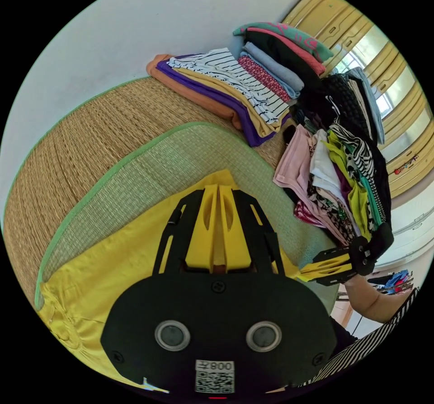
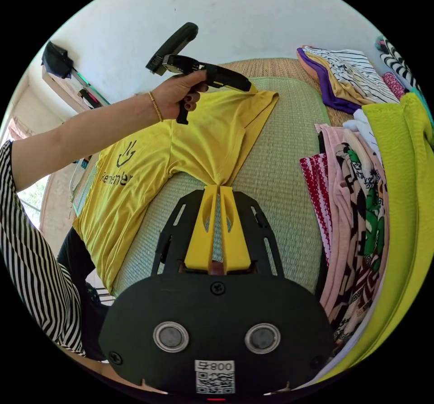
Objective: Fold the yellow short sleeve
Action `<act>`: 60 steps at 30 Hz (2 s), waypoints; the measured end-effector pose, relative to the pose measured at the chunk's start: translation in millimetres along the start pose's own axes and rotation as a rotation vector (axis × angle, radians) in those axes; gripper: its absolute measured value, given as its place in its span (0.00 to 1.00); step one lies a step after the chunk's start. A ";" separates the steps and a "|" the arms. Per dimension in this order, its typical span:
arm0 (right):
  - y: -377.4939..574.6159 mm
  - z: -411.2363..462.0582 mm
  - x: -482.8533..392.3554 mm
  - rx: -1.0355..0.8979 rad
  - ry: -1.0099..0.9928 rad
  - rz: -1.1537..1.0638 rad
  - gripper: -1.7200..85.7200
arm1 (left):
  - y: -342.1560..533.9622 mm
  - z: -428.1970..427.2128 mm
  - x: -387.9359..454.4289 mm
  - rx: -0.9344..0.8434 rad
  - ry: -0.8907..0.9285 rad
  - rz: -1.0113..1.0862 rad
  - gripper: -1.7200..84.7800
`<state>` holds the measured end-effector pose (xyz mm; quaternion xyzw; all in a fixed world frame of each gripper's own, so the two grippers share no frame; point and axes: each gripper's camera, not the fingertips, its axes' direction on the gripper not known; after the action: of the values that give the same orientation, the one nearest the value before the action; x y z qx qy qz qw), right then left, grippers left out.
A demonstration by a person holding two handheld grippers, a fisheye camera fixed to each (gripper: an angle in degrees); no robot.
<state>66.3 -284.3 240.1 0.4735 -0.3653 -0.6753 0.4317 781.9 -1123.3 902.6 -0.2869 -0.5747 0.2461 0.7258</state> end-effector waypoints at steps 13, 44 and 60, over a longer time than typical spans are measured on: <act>6.6 -12.8 -11.1 0.018 -0.016 -0.022 0.03 | -52.4 52.1 -13.5 -0.043 -0.010 -0.071 0.02; -140.5 -131.0 -87.3 0.010 0.051 0.281 0.02 | 270.3 227.7 -125.9 0.106 0.304 -0.097 0.04; -369.6 -183.2 -380.6 -0.001 -0.198 -0.154 0.04 | 947.5 216.3 -229.4 0.356 -0.354 -0.978 0.10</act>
<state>221.7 187.0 -22.2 0.4308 -0.3685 -0.7500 0.3407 494.7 -575.4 118.8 0.1867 -0.7037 0.0181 0.6853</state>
